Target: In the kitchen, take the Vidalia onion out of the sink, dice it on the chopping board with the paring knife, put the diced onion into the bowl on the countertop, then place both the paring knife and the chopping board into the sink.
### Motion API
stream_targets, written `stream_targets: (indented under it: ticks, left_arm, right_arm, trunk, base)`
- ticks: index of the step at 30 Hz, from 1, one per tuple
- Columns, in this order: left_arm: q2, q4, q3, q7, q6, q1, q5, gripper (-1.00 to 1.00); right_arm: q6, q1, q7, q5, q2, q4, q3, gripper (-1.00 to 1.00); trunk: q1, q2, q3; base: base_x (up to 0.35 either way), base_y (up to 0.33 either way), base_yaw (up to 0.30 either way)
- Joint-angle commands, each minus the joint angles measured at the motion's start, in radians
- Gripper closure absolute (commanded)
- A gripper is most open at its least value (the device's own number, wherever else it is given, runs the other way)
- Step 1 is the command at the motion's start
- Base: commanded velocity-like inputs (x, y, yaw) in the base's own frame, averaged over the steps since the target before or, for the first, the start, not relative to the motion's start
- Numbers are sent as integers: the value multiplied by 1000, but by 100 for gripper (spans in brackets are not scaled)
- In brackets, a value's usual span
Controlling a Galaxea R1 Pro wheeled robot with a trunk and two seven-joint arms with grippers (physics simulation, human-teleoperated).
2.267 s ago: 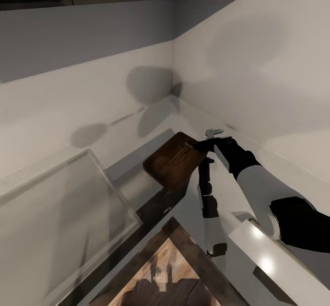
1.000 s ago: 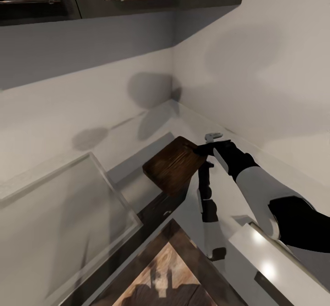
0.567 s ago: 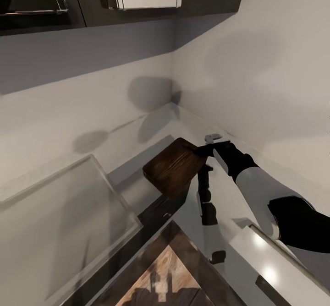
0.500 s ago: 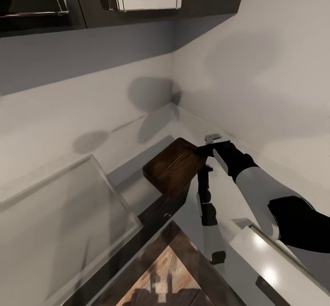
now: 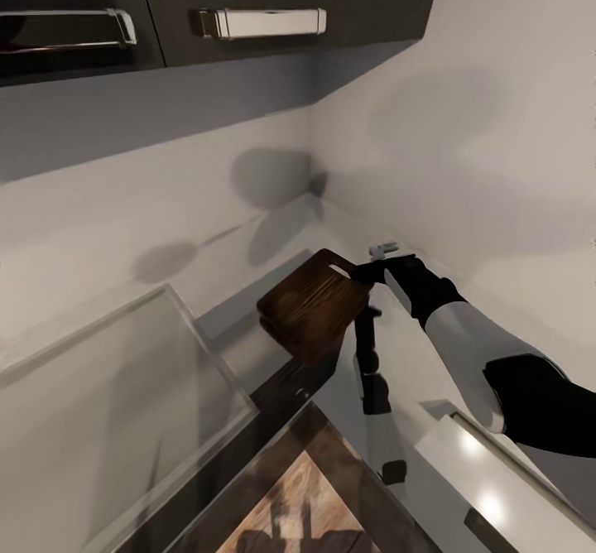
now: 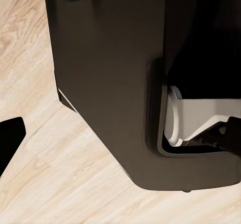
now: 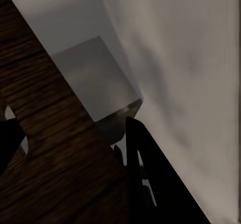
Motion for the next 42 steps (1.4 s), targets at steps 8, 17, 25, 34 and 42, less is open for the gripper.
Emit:
stream_targets:
  ticks: [8, 17, 25, 34, 42]
  left_arm:
    - [-1, -2, 6, 3, -2, 1, -10, -100]
    - [-1, -2, 6, 3, -2, 1, -10, -100]
    - [-1, -2, 6, 3, -2, 1, -10, -100]
    - [-1, -2, 7, 3, -2, 1, -10, -100]
    - [-1, -2, 6, 3, -2, 1, -10, -100]
  right_arm:
    - [5, -1, 0, 0, -1, -1, 5, 100]
    - [5, -1, 0, 0, -1, -1, 5, 100]
    - [5, -1, 2, -2, -1, -1, 5, 100]
    - [6, -1, 12, -4, 2, 0, 5, 100]
    - [7, -1, 69, -3, 2, -1, 4, 100]
  trunk:
    - [1, -2, 11]
    - [1, -2, 26]
    - [1, -2, 38]
    - [1, -2, 52]
    - [1, -2, 63]
  base:
    - [0, 0, 0]
    - [0, 0, 0]
    - [-116, 0, 0]
    - [-321, 0, 17]
    - [-247, 0, 114]
